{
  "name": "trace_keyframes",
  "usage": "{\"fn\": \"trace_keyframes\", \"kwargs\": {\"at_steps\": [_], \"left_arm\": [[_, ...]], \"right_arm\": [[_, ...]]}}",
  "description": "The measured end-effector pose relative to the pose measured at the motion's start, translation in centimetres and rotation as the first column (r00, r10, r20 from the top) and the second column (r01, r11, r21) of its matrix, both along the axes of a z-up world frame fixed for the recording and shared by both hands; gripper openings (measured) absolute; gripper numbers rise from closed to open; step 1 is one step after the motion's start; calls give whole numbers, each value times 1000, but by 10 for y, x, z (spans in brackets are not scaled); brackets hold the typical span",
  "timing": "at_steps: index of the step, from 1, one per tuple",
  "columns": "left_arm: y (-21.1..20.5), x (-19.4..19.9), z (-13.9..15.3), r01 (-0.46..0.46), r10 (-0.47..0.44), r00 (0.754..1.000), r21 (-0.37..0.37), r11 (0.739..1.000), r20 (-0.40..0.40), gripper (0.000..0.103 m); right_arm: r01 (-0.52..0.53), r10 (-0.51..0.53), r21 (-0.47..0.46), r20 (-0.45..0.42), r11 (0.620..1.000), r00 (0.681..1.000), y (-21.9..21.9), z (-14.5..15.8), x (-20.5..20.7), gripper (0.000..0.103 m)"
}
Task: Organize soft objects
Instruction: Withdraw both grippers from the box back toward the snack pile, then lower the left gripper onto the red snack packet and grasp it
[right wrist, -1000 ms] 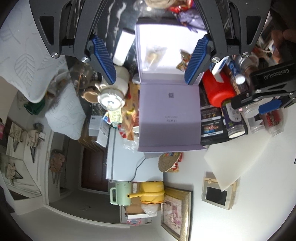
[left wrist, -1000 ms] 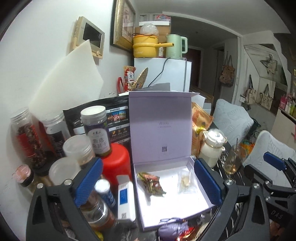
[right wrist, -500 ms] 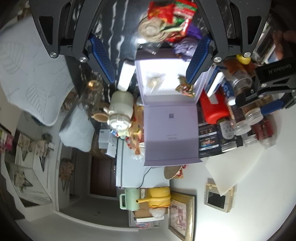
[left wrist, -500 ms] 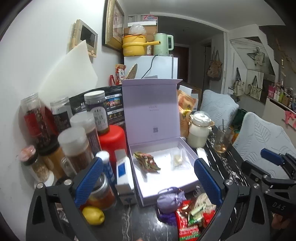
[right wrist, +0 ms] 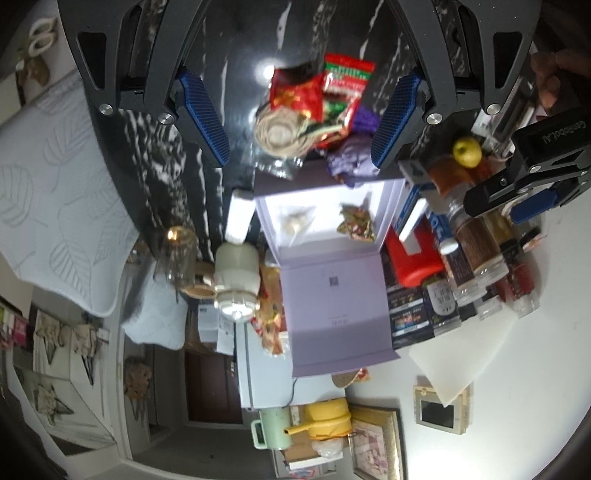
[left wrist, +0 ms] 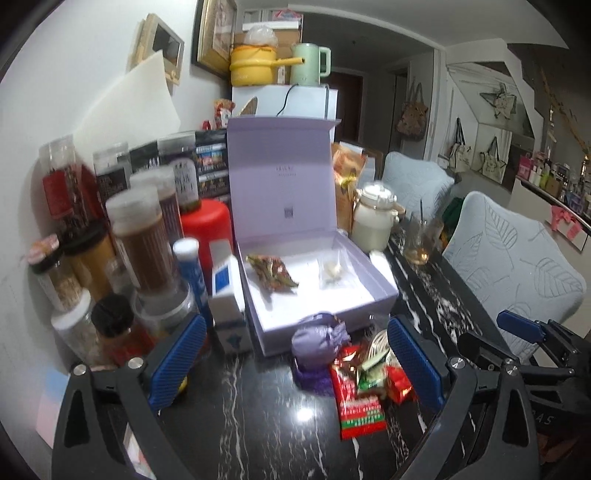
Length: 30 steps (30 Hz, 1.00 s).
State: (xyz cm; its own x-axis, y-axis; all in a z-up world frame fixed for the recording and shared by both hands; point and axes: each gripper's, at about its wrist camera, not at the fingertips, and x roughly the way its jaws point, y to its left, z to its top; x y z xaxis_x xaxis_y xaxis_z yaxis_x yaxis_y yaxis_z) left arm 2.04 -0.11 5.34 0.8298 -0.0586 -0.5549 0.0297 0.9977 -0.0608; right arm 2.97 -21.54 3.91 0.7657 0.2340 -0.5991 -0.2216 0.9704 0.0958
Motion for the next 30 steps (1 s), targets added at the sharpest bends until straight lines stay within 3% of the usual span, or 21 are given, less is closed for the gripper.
{"fn": "trace_keyframes", "kwargs": {"at_steps": [5,14,18,30], "left_arm": [[3,-8,-16,-19,18,999,-38,999,-28,100],[3,-5,-44,-6,3,995,-28,1000,-101,100],[-2,2,-58,-9,9,989,0,1000,-145,100],[-36,22,-76,31,-39,981,-42,999,-191,100]], "right_arm": [[0,1,32,-49,999,999,-3,-24,-4,80],[1,10,86,-129,996,992,-6,-64,-9,80],[4,9,85,-161,996,987,-8,-78,-10,80],[34,-30,14,-214,999,976,-38,-102,-2,80]]}}
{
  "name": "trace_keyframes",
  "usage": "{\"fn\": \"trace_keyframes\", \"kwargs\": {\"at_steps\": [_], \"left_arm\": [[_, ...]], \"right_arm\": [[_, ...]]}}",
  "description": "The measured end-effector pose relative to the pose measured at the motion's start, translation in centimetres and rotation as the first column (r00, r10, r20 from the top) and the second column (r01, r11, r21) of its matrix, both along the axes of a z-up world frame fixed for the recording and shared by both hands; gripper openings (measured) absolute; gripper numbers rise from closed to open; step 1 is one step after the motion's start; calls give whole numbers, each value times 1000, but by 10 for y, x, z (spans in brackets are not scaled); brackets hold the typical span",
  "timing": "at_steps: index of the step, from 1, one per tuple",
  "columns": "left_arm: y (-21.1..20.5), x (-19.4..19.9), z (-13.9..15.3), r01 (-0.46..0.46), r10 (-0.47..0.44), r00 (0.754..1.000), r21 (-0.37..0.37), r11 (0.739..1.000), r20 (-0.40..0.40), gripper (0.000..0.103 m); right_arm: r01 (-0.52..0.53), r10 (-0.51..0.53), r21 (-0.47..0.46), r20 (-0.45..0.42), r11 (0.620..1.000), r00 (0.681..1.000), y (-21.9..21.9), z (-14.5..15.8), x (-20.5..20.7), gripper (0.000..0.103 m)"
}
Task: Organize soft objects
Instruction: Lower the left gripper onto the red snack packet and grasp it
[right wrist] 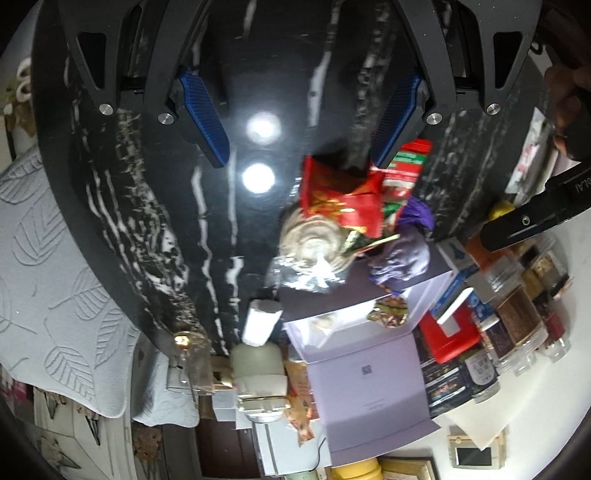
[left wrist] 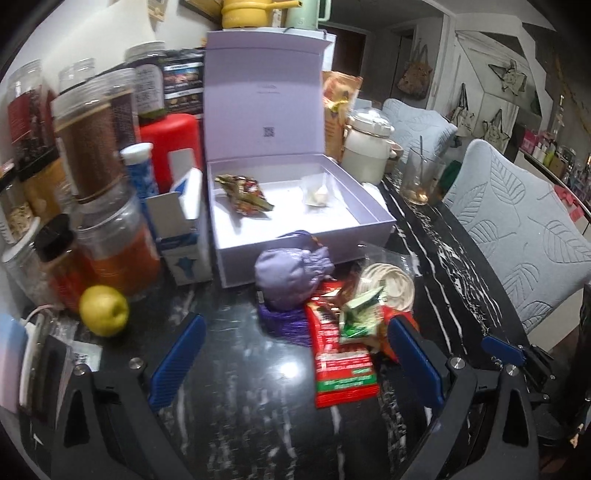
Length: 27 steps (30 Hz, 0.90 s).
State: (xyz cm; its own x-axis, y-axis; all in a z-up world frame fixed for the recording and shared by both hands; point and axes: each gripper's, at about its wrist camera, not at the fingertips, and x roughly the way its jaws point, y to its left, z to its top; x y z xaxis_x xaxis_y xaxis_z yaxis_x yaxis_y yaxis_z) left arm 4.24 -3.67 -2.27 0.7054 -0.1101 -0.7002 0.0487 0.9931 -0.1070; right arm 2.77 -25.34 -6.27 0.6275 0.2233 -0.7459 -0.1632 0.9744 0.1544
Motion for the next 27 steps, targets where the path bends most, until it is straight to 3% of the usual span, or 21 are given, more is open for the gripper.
{"fn": "trace_keyframes", "kwargs": {"at_steps": [12,15,20,27], "left_arm": [[-57,33,-22,82,-83,993,-14,997,-82,100],[-68,38,-29,93,-97,990,-39,995,-102,100],[-81,43,-34,103,-103,989,-9,995,-106,100],[-92,46,-43,134,-134,983,-9,991,-129,84]], "right_arm": [[67,-66,22,-12,998,998,-53,-3,11,80],[96,-93,92,-37,991,995,-74,-2,15,80],[99,-97,76,-32,992,995,-87,0,21,80],[103,-97,108,-52,989,994,-100,-6,29,80]]}}
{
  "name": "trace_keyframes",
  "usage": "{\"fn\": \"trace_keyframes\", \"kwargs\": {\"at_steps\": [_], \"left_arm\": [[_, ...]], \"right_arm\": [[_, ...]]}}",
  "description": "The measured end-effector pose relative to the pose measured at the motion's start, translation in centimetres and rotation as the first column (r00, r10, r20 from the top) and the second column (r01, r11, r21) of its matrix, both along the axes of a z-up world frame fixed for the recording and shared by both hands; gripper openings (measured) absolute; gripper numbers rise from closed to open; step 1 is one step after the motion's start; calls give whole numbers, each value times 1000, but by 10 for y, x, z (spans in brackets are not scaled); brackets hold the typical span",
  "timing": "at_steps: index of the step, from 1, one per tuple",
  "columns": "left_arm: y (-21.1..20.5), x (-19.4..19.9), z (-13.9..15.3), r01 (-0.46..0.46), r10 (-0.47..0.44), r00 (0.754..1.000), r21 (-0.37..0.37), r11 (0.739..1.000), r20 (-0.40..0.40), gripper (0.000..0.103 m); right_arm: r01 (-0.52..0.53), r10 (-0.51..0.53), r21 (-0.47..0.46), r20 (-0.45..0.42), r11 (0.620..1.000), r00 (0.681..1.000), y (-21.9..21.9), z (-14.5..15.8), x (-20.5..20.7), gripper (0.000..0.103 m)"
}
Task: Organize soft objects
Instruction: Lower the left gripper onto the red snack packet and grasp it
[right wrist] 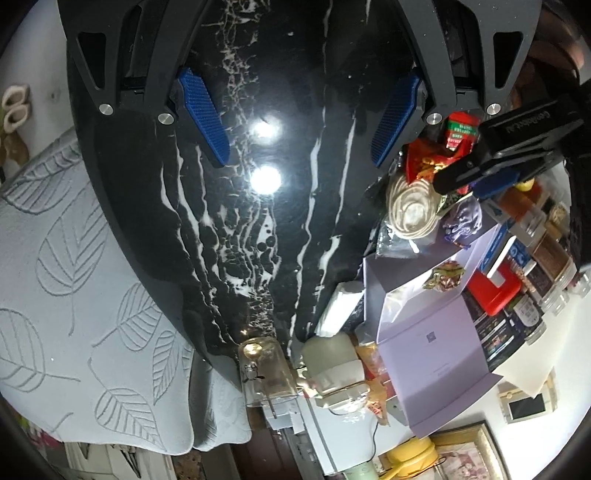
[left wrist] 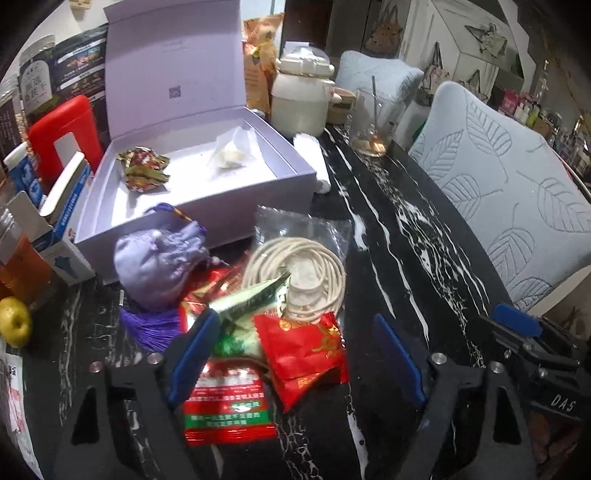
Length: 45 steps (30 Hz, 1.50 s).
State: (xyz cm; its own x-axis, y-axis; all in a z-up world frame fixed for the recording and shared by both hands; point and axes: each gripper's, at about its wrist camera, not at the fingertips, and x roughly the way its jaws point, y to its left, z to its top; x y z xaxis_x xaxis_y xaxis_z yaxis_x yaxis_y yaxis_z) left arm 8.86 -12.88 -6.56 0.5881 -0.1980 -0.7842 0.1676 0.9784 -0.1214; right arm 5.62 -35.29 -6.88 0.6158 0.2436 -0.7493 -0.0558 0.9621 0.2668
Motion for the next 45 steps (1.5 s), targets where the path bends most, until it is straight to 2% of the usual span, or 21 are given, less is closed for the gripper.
{"fn": "trace_keyframes", "kwargs": {"at_steps": [5,9,11,21,27,31,35,39,43,45], "left_arm": [[-9,-3,-8,36,-35,999,12,999,-21,74],[-12,-9,-11,57,-56,998,27,998,-28,55],[-14,-15,-11,76,-75,997,30,997,-25,52],[-10,-38,6,119,-119,993,17,993,5,52],[-4,-42,18,113,-113,993,13,994,14,52],[-9,-38,20,150,-150,988,2,989,30,52],[-19,-32,8,197,-198,980,-23,980,-14,52],[-29,-30,-9,225,-224,972,9,974,-70,52],[-28,-30,-22,223,-227,966,-48,974,-120,52],[-33,-31,-28,229,-232,963,-37,973,-134,52]], "right_arm": [[24,-24,7,-7,1000,1000,-8,-1,1,80],[39,-39,-2,-5,999,999,-12,-1,1,80],[39,-39,1,-9,999,999,-12,-2,2,80],[20,-20,24,-25,1000,1000,-11,-6,1,80],[13,-12,35,-20,999,1000,-12,-6,-1,80],[8,-7,34,-21,999,1000,-11,-6,-2,80],[1,-1,16,-23,1000,1000,-9,-7,-2,80],[3,-3,-2,-25,1000,1000,-9,-7,-3,80],[10,-10,-7,-29,1000,1000,-12,-7,-3,80],[11,-12,-9,-32,1000,999,-12,-8,-2,80]]}}
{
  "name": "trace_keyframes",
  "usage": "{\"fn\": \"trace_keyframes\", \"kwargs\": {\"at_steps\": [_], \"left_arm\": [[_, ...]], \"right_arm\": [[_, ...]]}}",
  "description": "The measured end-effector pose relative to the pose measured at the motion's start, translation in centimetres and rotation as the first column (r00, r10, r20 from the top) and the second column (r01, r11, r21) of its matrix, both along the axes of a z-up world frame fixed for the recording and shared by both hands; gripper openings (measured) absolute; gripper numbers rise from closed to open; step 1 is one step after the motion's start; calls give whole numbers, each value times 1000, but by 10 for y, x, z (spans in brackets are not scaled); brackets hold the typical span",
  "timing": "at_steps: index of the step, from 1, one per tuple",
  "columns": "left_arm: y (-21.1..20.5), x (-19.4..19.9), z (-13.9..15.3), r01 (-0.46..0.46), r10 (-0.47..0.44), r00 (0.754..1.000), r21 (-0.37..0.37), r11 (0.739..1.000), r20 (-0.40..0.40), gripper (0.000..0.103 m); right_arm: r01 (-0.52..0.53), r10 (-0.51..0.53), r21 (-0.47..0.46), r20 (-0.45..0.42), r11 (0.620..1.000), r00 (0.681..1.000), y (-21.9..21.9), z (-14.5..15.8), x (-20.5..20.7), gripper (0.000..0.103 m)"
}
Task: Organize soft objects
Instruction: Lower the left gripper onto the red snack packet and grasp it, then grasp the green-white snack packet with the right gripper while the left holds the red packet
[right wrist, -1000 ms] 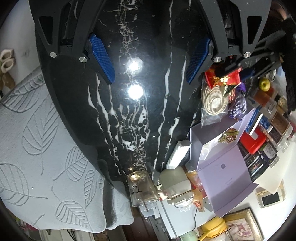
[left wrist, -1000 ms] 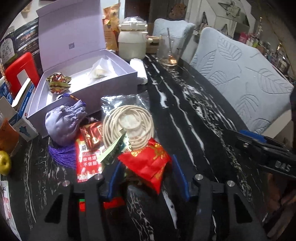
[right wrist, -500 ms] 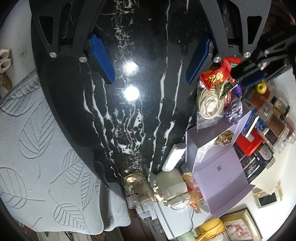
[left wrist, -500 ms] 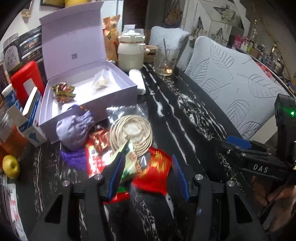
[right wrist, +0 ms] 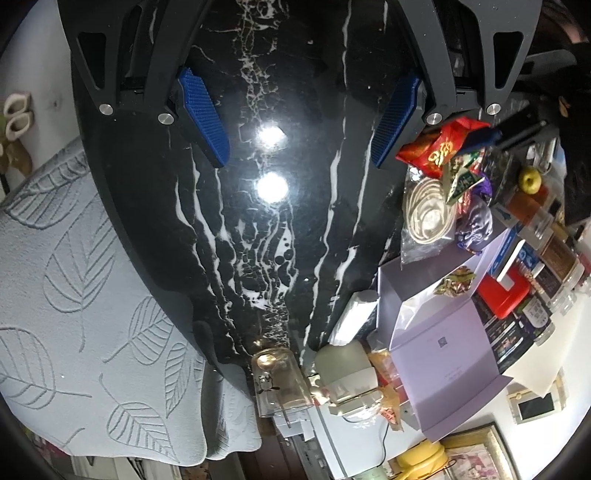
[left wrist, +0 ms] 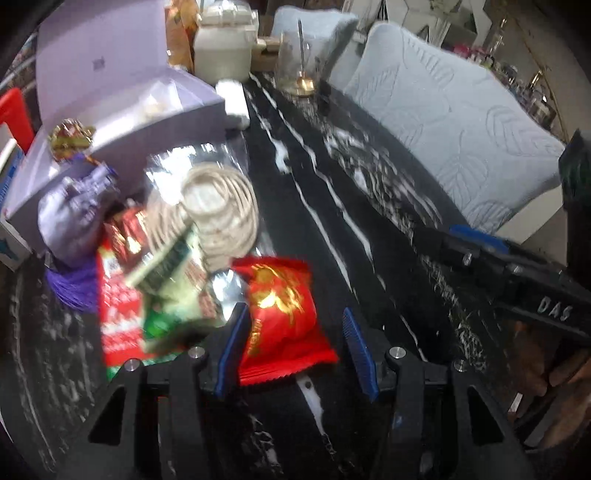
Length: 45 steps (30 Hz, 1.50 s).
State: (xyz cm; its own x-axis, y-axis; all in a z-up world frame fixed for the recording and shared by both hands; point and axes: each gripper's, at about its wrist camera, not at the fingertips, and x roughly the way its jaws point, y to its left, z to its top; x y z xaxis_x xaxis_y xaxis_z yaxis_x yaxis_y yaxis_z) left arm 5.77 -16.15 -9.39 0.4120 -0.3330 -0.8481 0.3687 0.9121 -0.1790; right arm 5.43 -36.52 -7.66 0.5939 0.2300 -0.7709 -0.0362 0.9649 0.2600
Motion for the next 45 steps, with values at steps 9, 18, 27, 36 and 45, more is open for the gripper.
{"fn": "trace_keyframes", "kwargs": {"at_steps": [9,18,27,36,45], "left_arm": [[1,9,-1,-58,58,998,-11,998,21,34],[23,-13,26,-45,51,997,-103,994,61,34],[73,-27,46,-158,172,976,-114,981,130,34],[134,-26,27,-283,297,950,-137,949,93,34],[165,-17,17,-311,326,936,-124,942,128,34]], "right_arm": [[2,-2,-13,-5,1000,1000,3,0,-2,80],[-6,6,-24,-5,1000,1000,15,5,-6,80],[-86,86,-11,-6,996,996,59,3,-7,80],[-178,177,-51,-24,983,984,112,-1,2,80],[-238,235,-94,-44,967,971,158,-7,16,79]]}}
